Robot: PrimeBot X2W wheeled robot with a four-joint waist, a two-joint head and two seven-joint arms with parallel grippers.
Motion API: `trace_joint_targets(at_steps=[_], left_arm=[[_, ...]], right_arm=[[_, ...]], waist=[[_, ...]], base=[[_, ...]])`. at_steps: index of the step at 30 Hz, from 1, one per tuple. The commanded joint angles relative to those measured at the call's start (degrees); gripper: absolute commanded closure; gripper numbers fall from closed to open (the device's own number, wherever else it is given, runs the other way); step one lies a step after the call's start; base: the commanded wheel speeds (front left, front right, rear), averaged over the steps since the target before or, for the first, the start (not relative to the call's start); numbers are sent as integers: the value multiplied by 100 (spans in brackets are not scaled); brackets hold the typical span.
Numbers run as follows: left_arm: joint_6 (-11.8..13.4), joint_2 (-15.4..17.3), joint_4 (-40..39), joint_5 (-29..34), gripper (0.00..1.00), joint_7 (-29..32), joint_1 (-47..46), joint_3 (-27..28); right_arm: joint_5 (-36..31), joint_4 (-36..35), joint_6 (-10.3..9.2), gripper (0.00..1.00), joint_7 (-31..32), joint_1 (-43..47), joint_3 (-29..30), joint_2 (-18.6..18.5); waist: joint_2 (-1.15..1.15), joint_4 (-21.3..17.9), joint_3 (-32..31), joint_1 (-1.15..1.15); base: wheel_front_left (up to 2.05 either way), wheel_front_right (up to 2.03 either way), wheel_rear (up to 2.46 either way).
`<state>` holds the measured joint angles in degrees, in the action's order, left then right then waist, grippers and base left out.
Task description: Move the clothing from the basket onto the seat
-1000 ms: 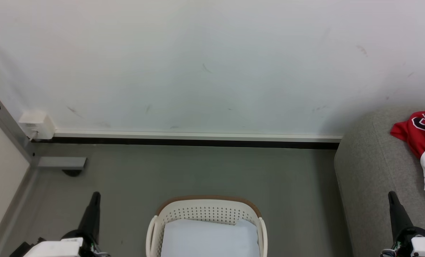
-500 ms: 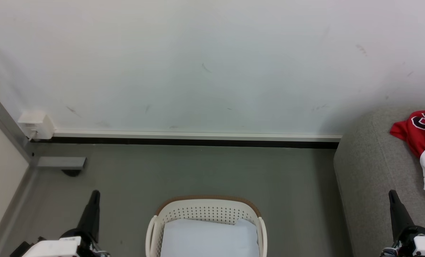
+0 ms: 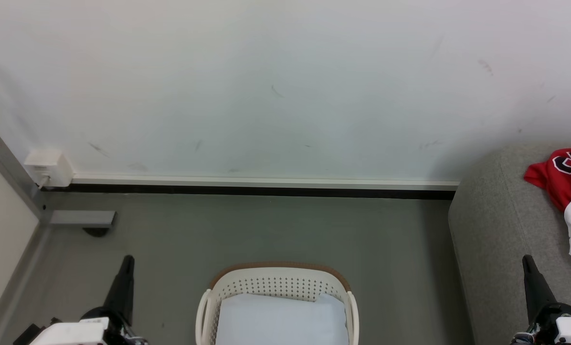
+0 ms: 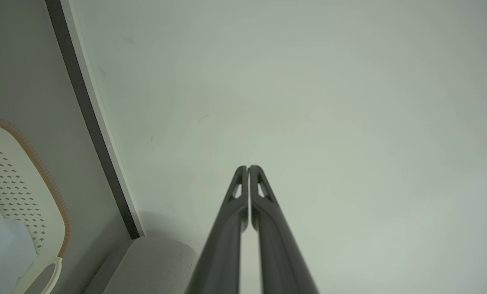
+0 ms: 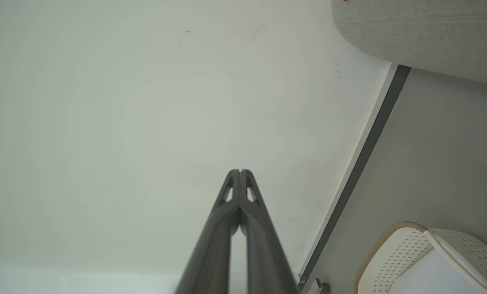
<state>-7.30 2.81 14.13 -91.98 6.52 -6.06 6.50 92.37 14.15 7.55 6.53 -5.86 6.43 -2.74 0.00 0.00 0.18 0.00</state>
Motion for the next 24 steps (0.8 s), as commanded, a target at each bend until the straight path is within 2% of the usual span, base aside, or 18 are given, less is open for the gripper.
trace_joint_targets(at_steps=[1, 24], left_arm=[[-36, 13, -17, -77, 100, 26, -40, 16], [-35, 13, -17, -78, 100, 25, -40, 15]], right_arm=[[9, -23, -12, 100, 18, -77, 24, -34], [5, -22, -12, 100, 20, -77, 26, -32]], waist=[[0, 0, 0, 0], [0, 0, 0, 0]], base=[[0, 0, 0], [0, 0, 0]])
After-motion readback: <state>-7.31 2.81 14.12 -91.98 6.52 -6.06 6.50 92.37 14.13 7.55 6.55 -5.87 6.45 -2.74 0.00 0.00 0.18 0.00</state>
